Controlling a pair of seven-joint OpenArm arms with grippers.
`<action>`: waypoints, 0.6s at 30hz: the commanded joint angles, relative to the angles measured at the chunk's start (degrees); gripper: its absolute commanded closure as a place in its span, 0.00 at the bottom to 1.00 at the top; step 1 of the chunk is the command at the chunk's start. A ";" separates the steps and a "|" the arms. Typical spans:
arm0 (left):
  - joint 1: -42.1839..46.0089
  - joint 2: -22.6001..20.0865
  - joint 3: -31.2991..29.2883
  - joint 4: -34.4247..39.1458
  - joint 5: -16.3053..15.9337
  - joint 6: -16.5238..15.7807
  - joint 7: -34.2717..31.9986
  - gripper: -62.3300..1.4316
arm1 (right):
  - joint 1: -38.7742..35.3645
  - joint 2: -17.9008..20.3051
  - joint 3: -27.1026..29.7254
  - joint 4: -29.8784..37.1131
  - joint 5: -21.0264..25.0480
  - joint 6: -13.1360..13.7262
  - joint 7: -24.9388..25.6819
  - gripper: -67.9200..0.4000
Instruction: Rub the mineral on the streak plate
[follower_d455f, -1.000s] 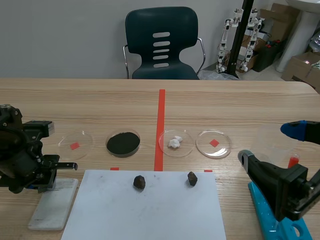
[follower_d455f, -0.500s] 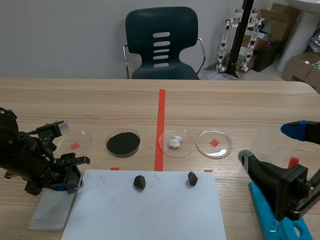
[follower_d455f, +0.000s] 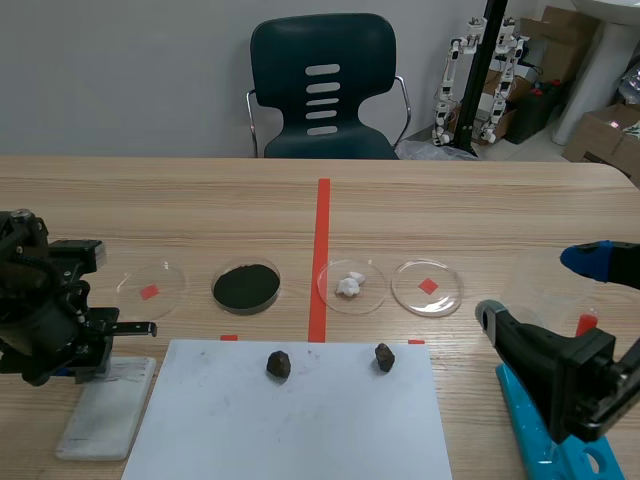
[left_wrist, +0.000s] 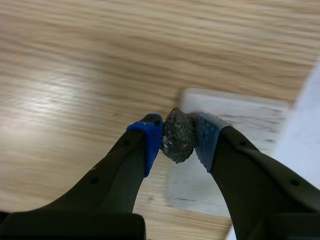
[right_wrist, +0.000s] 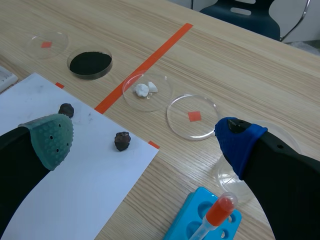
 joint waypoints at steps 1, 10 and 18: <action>0.90 -1.14 -0.33 -0.98 4.02 1.95 1.22 0.84 | 0.04 0.17 0.46 1.16 0.59 0.04 1.01 0.13; 1.09 -1.46 -0.33 -0.50 12.55 4.72 1.49 0.84 | 0.04 0.17 0.46 1.16 0.59 0.04 1.03 0.13; 2.97 -3.80 -0.35 3.91 12.31 5.35 0.02 0.84 | 0.04 0.17 0.46 1.16 0.61 0.04 1.03 0.13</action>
